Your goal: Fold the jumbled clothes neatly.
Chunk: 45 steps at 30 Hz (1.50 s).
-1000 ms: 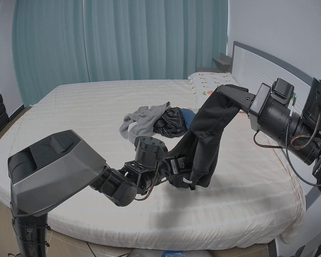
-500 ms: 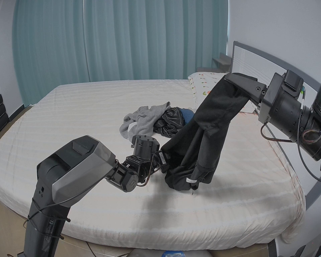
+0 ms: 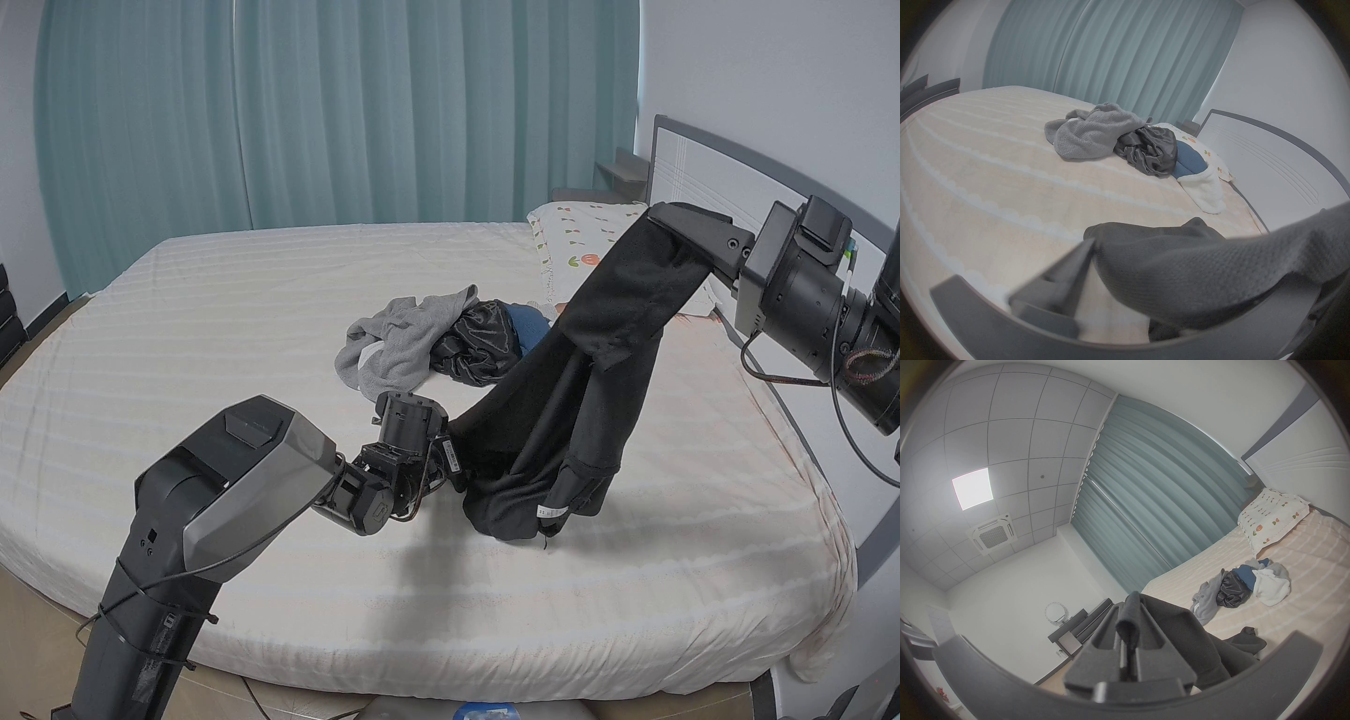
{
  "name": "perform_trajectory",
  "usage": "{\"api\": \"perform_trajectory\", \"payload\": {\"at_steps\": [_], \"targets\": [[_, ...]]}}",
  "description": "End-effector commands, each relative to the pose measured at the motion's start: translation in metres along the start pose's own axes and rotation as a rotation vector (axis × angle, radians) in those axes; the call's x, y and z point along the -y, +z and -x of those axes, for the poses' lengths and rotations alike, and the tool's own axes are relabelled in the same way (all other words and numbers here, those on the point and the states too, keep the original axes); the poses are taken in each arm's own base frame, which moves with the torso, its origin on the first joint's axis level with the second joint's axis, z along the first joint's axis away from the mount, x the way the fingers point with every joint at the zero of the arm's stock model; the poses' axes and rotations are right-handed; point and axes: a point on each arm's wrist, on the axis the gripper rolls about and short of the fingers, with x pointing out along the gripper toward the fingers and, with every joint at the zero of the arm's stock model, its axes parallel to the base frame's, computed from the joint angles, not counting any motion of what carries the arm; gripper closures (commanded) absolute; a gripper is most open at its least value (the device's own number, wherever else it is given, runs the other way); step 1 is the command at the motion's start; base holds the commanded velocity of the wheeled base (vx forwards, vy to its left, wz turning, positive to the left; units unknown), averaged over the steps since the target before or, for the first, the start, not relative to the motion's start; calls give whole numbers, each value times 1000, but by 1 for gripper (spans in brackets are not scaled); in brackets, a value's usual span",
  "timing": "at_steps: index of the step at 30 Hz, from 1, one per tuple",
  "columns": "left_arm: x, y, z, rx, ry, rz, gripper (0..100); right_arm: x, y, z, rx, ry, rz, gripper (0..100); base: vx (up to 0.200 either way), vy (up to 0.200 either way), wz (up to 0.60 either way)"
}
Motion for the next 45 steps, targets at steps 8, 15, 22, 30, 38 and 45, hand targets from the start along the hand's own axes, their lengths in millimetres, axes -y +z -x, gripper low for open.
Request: {"api": "perform_trajectory", "payload": {"at_steps": [8,15,22,30,38,45], "targets": [[-4,44,83,-32,-31,31,100,52,-17,-13,-76,-144,-7,100,0,0,0],[10,96,173,-28,-139,104,100,83,-35,-32,-120,-218,-16,100,0,0,0],[16,153,247,77,-244,178,100,58,32,-62,185,-121,58,100,0,0,0],[5,147,254,52,-220,266,100,77,2,-48,91,-212,28,100,0,0,0],[-11,103,227,-90,-161,304,100,108,-62,-23,-129,-274,-74,100,0,0,0],[-18,76,212,-135,-219,399,100,128,-84,-21,-147,-309,-141,100,0,0,0]]}}
